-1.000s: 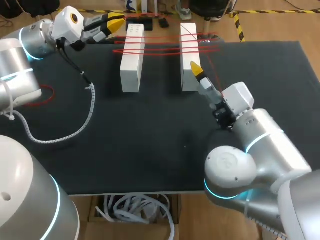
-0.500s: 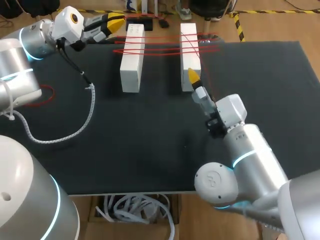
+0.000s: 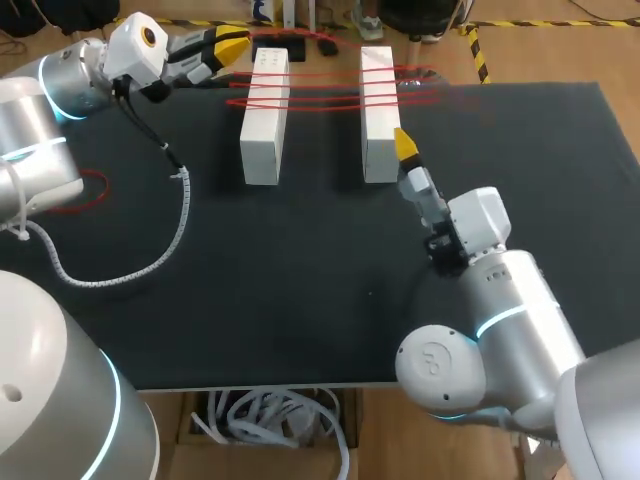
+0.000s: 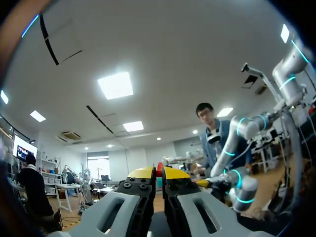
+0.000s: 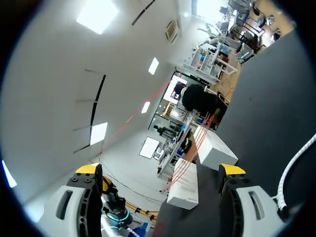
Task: Grab the tape and strap the tape.
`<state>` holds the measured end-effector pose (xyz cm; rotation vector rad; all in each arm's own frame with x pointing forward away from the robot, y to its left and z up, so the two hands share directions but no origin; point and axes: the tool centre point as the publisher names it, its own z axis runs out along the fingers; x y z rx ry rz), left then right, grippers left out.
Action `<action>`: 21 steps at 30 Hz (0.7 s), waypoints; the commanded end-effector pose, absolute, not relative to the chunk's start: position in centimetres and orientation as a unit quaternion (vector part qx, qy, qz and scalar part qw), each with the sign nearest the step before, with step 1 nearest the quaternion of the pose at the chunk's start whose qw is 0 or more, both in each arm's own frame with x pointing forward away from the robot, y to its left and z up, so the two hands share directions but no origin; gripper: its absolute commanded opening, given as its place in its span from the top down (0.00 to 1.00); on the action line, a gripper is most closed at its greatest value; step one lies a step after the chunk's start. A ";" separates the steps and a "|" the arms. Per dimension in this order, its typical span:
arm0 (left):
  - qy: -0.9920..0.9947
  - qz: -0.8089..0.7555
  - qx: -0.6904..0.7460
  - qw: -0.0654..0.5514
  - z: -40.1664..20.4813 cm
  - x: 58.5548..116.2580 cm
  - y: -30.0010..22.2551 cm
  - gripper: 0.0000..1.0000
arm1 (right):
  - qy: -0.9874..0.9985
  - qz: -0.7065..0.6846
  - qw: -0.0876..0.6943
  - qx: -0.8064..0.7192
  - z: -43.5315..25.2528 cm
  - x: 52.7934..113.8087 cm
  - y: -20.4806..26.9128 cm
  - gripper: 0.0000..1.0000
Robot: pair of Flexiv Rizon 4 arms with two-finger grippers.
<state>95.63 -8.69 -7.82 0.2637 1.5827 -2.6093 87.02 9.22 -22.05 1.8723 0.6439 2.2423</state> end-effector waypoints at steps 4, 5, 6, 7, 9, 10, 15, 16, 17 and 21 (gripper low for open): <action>0.515 -0.852 0.087 0.039 -7.9 95.7 -8.7 1.00 | 0.153 0.749 0.039 0.643 -19.9 87.0 10.9 0.00; 0.515 -0.852 0.087 0.039 -7.9 95.7 -8.7 1.00 | 0.142 0.748 0.032 0.648 -19.5 87.1 11.0 0.00; 0.515 -0.852 0.087 0.039 -7.9 95.7 -8.7 1.00 | 0.134 0.749 0.025 0.649 -19.1 87.1 11.1 0.00; 0.515 -0.852 0.087 0.039 -7.9 95.7 -8.7 1.00 | 0.133 0.751 0.023 0.646 -18.6 87.3 11.2 0.00; 0.515 -0.852 0.087 0.039 -7.9 95.7 -8.7 1.00 | 0.127 0.756 0.016 0.641 -17.6 87.5 11.3 0.00; 0.515 -0.852 0.087 0.039 -7.9 95.7 -8.7 1.00 | 0.126 0.759 0.013 0.638 -17.2 87.6 11.4 0.00; 0.515 -0.852 0.087 0.039 -7.9 95.7 -8.7 1.00 | 0.123 0.765 0.004 0.632 -15.8 88.4 11.5 0.00; 0.515 -0.852 0.087 0.039 -7.9 95.7 -8.7 1.00 | 0.122 0.765 0.001 0.632 -15.7 88.5 11.5 0.00; 0.515 -0.852 0.087 0.039 -7.9 95.7 -8.7 1.00 | 0.120 0.764 -0.001 0.634 -15.7 88.5 11.5 0.00; 0.515 -0.852 0.087 0.039 -7.9 95.7 -8.7 1.00 | 0.169 0.762 -0.012 0.625 -15.5 88.8 11.7 0.00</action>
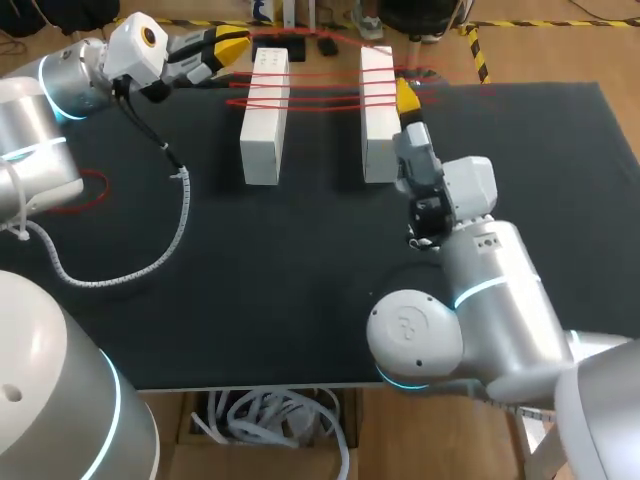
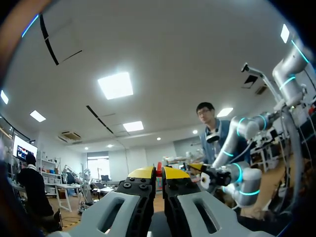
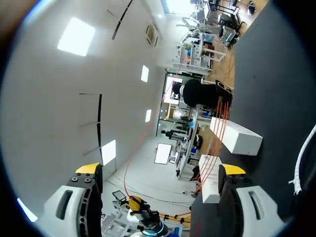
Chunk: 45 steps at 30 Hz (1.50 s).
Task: Grab the tape and strap the tape.
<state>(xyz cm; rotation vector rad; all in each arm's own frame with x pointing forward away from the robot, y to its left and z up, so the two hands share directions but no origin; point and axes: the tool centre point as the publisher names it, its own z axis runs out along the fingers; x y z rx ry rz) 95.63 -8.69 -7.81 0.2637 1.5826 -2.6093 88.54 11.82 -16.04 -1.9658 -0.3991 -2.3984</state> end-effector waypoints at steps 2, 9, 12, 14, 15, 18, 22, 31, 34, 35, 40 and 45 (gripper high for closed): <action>0.515 -0.852 0.087 0.039 -7.9 95.7 -8.7 1.00 | -0.169 -0.762 0.012 -0.625 -15.5 88.8 11.7 0.00; 0.515 -0.852 0.087 0.039 -7.9 95.7 -8.7 1.00 | -0.169 -0.762 0.012 -0.625 -15.5 88.8 11.7 0.00; 0.515 -0.852 0.087 0.039 -7.9 95.7 -8.7 1.00 | -0.169 -0.762 0.012 -0.625 -15.5 88.8 11.7 0.00; 0.515 -0.852 0.087 0.039 -7.9 95.7 -8.7 1.00 | -0.169 -0.762 0.012 -0.625 -15.5 88.8 11.7 0.00; 0.515 -0.852 0.087 0.039 -7.9 95.7 -8.7 1.00 | -0.169 -0.762 0.012 -0.625 -15.5 88.8 11.7 0.00; 0.515 -0.852 0.087 0.039 -7.9 95.7 -8.7 1.00 | -0.109 -0.752 0.025 -0.650 -15.5 89.1 11.7 0.00; 0.515 -0.852 0.087 0.039 -7.9 95.7 -8.7 1.00 | -0.019 -0.732 0.048 -0.679 -15.1 89.5 11.8 0.00; 0.515 -0.852 0.087 0.039 -7.9 95.7 -8.7 1.00 | 0.067 -0.712 0.071 -0.695 -13.7 90.1 11.1 0.00; 0.515 -0.852 0.087 0.039 -7.9 95.7 -8.7 1.00 | 0.078 -0.713 0.065 -0.693 -13.0 90.4 10.7 0.00; 0.515 -0.852 0.087 0.039 -7.9 95.7 -8.7 1.00 | 0.078 -0.713 0.063 -0.694 -12.7 90.5 10.5 0.00; 0.515 -0.852 0.087 0.039 -7.9 95.7 -8.7 1.00 | 0.073 -0.709 0.044 -0.700 -12.0 91.0 9.4 0.00; 0.515 -0.852 0.087 0.039 -7.9 95.7 -8.7 1.00 | 0.080 -0.710 0.034 -0.699 -11.6 91.7 8.2 0.00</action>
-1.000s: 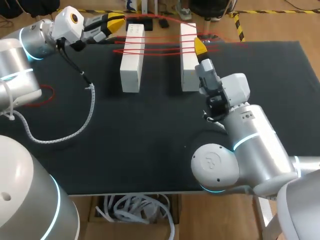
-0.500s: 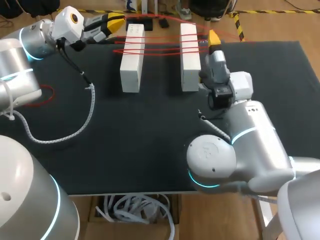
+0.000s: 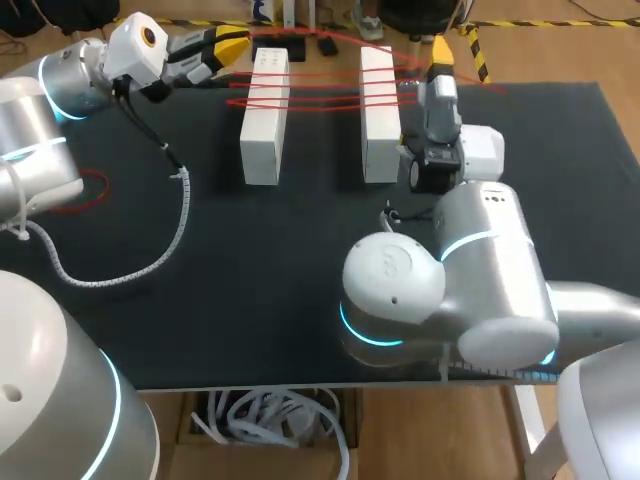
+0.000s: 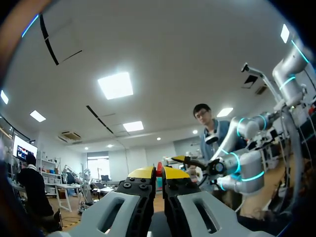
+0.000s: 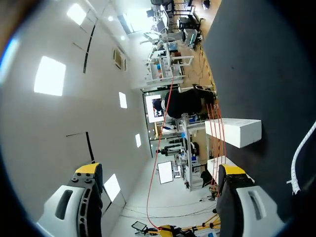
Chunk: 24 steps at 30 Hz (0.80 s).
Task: Grab the tape and strap the tape.
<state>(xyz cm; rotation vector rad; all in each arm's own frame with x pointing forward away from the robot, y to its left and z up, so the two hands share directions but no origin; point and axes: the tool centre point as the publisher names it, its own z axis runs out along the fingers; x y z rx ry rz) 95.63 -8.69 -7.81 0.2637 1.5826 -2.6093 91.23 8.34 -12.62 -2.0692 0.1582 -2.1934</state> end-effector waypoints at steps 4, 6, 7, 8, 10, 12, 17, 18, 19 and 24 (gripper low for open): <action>0.515 -0.852 0.087 0.039 -7.9 95.7 -8.7 1.00 | 0.087 -0.714 0.023 -0.694 -11.5 92.5 7.2 0.00; 0.515 -0.852 0.087 0.039 -7.9 95.7 -8.7 1.00 | 0.087 -0.715 0.023 -0.693 -11.4 92.7 6.8 0.00; 0.515 -0.852 0.087 0.039 -7.9 95.7 -8.7 1.00 | 0.087 -0.717 0.022 -0.692 -11.4 92.9 6.6 0.00; 0.515 -0.852 0.087 0.039 -7.9 95.7 -8.7 1.00 | 0.085 -0.718 0.022 -0.690 -11.3 93.0 6.4 0.00; 0.515 -0.852 0.087 0.039 -7.9 95.7 -8.7 1.00 | 0.082 -0.721 0.022 -0.687 -11.2 93.2 6.0 0.00; 0.515 -0.852 0.087 0.039 -7.9 95.7 -8.7 1.00 | 0.079 -0.723 0.023 -0.686 -11.1 93.5 5.6 0.00; 0.515 -0.852 0.087 0.039 -7.9 95.7 -8.7 1.00 | 0.064 -0.727 0.033 -0.683 -10.7 93.9 5.0 0.00; 0.515 -0.852 0.087 0.039 -7.9 95.7 -8.7 1.00 | 0.061 -0.727 0.034 -0.683 -10.6 94.1 4.8 0.00; 0.515 -0.852 0.087 0.039 -7.9 95.7 -8.7 1.00 | 0.059 -0.728 0.035 -0.682 -10.6 94.2 4.6 0.00; 0.515 -0.852 0.087 0.039 -7.9 95.7 -8.7 1.00 | 0.055 -0.731 0.037 -0.680 -10.3 95.0 3.9 0.00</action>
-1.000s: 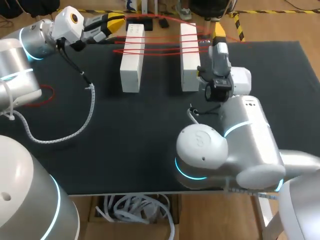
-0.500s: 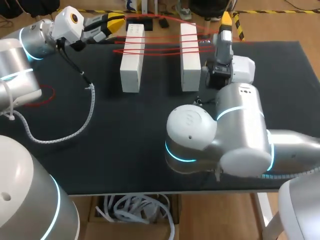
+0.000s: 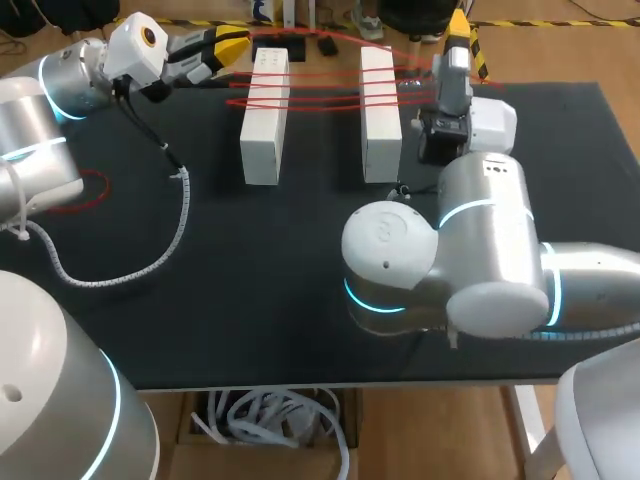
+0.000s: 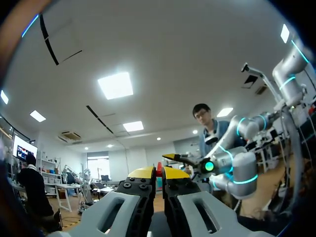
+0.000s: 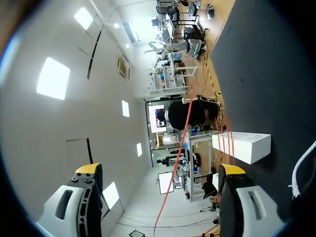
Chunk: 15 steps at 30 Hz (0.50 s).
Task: Grab the tape and strap the tape.
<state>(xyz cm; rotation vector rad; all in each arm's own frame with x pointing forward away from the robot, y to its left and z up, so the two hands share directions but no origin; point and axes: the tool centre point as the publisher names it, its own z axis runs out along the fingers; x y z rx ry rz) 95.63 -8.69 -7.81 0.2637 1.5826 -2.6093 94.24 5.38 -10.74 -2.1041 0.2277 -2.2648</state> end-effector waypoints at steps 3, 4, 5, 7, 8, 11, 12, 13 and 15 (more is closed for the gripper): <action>0.515 -0.852 0.087 0.039 -7.9 95.7 -8.7 1.00 | 0.060 -0.732 0.038 -0.678 -10.2 95.5 3.5 0.00; 0.515 -0.852 0.087 0.039 -7.9 95.7 -8.7 1.00 | 0.061 -0.732 0.038 -0.677 -10.2 95.6 3.5 0.00; 0.515 -0.852 0.087 0.039 -7.9 95.7 -8.7 1.00 | 0.061 -0.732 0.038 -0.677 -10.1 95.7 3.5 0.00; 0.515 -0.852 0.087 0.039 -7.9 95.7 -8.7 1.00 | 0.061 -0.733 0.039 -0.676 -10.0 95.8 3.5 0.00; 0.515 -0.852 0.087 0.039 -7.9 95.7 -8.7 1.00 | 0.060 -0.733 0.040 -0.676 -10.0 95.8 3.5 0.00; 0.515 -0.852 0.087 0.039 -7.9 95.7 -8.7 1.00 | 0.062 -0.732 0.040 -0.677 -10.0 95.9 3.5 0.00; 0.515 -0.852 0.087 0.039 -7.9 95.7 -8.7 1.00 | 0.062 -0.732 0.040 -0.677 -10.0 95.9 3.5 0.00; 0.515 -0.852 0.087 0.039 -7.9 95.7 -8.7 1.00 | 0.063 -0.732 0.040 -0.677 -10.0 96.0 3.5 0.00; 0.515 -0.852 0.087 0.039 -7.9 95.7 -8.7 1.00 | 0.064 -0.732 0.040 -0.677 -10.0 96.0 3.6 0.00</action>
